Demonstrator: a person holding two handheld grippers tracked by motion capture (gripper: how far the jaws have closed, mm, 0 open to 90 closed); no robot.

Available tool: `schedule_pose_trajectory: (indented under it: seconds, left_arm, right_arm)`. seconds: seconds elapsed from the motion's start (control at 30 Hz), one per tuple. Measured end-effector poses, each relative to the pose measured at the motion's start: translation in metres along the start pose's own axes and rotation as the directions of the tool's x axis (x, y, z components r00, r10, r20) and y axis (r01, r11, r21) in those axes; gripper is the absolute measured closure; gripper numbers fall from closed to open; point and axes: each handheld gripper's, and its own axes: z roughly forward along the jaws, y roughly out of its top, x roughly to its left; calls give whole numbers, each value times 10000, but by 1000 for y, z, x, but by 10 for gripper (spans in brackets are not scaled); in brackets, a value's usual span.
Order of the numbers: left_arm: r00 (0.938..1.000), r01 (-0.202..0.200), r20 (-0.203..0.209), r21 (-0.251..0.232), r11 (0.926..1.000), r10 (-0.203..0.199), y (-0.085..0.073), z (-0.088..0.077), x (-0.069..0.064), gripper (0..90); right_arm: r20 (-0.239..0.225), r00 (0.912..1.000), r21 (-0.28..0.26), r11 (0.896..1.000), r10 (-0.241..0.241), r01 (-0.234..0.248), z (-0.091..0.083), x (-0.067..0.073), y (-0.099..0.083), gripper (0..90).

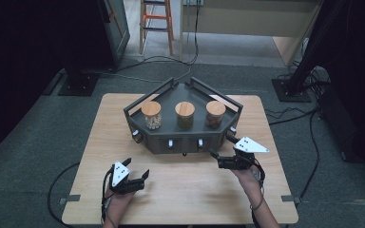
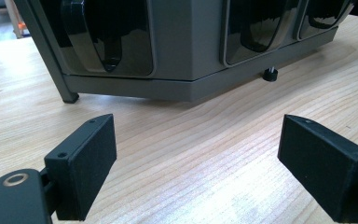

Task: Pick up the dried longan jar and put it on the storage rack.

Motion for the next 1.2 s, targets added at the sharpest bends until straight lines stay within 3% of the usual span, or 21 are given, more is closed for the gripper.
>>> schedule_pose_trajectory:
  seconds: [0.7, 0.8, 1.2]
  left_arm:
    - [10000, -25, -33, 95, 10000, 25, 2, 1, -1, 114]
    - [10000, -25, -41, 98, 9999, 25, 2, 1, -2, 114]
    - [10000, -26, -39, 87, 10000, 26, 2, 1, -2, 114]
  right_arm:
    - [-174, 9995, -20, 9996, 266, -267, -3, -6, -23, 117]
    - [-325, 9983, -200, 9986, 481, -487, -4, -9, -30, 116]
    - [-259, 9980, -138, 9982, 583, -587, -4, -8, -43, 117]
